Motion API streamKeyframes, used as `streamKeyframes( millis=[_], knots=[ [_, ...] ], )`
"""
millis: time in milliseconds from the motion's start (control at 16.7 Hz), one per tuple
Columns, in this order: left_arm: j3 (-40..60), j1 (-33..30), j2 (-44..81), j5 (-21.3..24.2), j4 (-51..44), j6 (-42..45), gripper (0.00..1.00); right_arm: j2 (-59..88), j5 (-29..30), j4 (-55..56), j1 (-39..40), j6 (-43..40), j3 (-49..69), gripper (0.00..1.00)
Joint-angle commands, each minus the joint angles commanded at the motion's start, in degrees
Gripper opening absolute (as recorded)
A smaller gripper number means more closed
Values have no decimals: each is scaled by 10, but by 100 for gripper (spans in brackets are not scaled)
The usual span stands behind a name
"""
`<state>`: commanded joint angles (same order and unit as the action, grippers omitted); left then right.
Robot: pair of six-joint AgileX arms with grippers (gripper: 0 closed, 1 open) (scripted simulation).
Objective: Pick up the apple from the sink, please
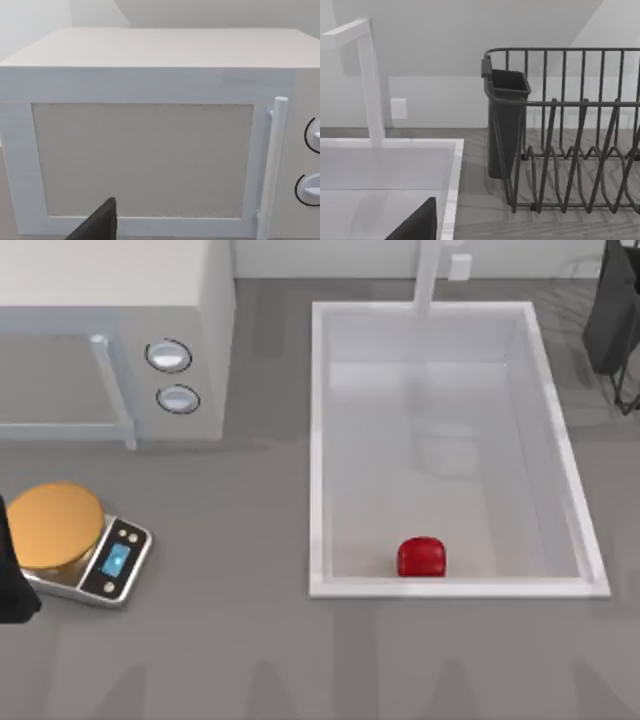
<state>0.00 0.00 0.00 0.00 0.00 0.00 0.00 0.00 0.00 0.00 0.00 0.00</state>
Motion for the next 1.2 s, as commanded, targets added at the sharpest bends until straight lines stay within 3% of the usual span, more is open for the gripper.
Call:
streamKeyframes(
  millis=[600, 1200],
  knots=[
    [0, 0, 0, 0, 0, 0, 100, 32, 0, -16, 8, 8, 25, 100],
    [0, 0, 0, 0, 0, 0, 100, 414, 0, -209, 110, 111, 324, 100]
  ],
)
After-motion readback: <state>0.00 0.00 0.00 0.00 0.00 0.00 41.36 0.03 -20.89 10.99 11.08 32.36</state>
